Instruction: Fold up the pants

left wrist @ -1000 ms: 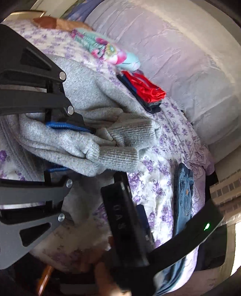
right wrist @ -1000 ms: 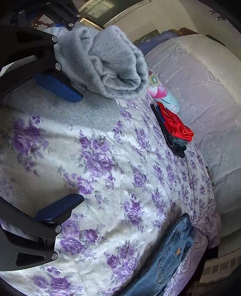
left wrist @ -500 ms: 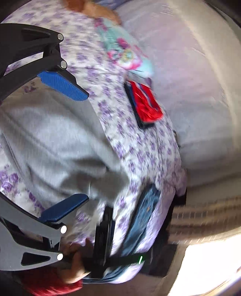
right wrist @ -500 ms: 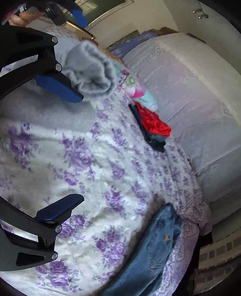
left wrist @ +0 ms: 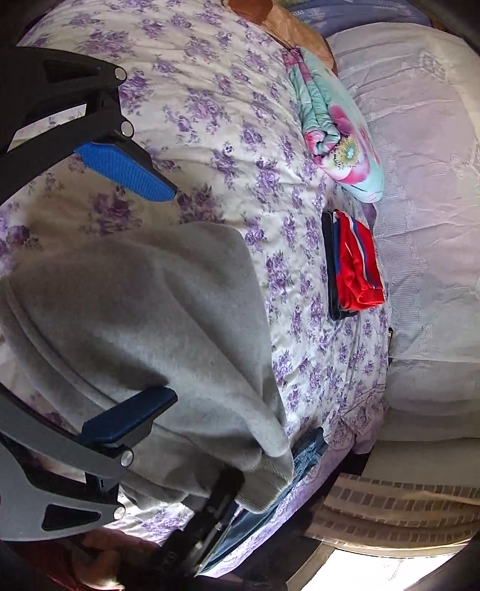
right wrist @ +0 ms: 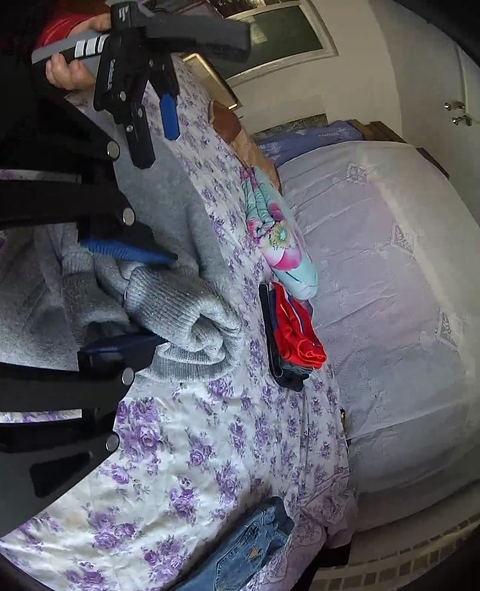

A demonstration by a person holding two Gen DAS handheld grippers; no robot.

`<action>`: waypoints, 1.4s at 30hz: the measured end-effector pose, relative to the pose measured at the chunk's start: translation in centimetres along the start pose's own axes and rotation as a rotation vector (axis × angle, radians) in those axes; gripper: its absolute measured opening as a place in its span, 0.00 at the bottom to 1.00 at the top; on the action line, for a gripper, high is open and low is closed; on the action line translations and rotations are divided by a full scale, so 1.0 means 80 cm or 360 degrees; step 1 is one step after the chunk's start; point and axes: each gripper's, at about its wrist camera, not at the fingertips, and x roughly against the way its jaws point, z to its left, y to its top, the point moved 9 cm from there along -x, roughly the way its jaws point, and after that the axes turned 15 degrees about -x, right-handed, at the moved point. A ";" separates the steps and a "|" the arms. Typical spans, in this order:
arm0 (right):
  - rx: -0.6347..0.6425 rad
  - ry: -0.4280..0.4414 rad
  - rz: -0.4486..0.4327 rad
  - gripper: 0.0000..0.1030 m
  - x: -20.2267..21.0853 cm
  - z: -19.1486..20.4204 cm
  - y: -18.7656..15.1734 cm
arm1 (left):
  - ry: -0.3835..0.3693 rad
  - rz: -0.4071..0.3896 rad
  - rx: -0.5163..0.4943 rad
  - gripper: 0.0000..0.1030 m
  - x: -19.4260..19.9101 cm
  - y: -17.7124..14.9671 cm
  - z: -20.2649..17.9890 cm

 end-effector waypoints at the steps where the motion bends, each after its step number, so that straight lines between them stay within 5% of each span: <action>1: -0.0033 0.0045 0.0006 0.21 0.010 0.000 0.003 | -0.0018 -0.0007 0.0007 0.95 -0.001 0.002 0.001; 6: -0.0077 0.0028 0.0147 0.19 0.033 -0.026 -0.019 | -0.0083 -0.0054 -0.0010 0.95 0.005 0.007 -0.009; 10: -0.0290 0.0006 0.0293 0.21 0.012 -0.084 -0.054 | -0.0177 0.0090 -0.0025 0.96 -0.034 -0.018 -0.026; 14: -0.0257 -0.0047 0.0362 0.56 0.022 -0.092 -0.046 | -0.0462 0.0175 0.0288 0.96 -0.064 -0.050 -0.017; 17: -0.0214 -0.0084 0.0158 0.56 0.072 -0.082 -0.004 | -0.0559 0.0178 0.0398 0.96 -0.066 -0.059 -0.009; 21: 0.0090 -0.0021 0.0025 0.56 0.097 -0.006 0.032 | -0.0451 0.0113 0.0330 0.95 -0.051 -0.058 -0.015; 26: 0.0375 0.0058 0.0266 0.55 0.009 0.088 0.016 | -0.0372 0.0021 0.0173 0.95 -0.016 -0.036 -0.026; 29: 0.0475 0.0019 0.0481 0.50 -0.067 0.113 -0.013 | -0.0306 0.0103 0.0078 0.96 -0.030 -0.038 -0.029; 31: 0.0536 -0.0193 0.0560 0.47 -0.124 0.081 -0.028 | -0.0443 0.0179 0.0192 0.96 -0.059 -0.057 -0.027; 33: 0.0453 -0.0230 0.0604 0.47 -0.152 0.043 -0.032 | -0.0645 0.0182 0.0403 0.96 -0.073 -0.078 -0.021; 35: 0.0295 -0.0213 0.0584 0.26 -0.146 0.028 -0.018 | -0.0553 0.0121 0.0290 0.96 -0.063 -0.080 -0.022; 38: 0.0225 -0.0213 0.0580 0.24 -0.137 0.019 -0.011 | -0.0474 0.0077 0.0252 0.96 -0.053 -0.086 -0.026; 42: 0.0225 -0.0143 0.0536 0.35 -0.104 0.062 0.013 | -0.0583 0.0034 0.0466 0.96 -0.035 -0.089 0.000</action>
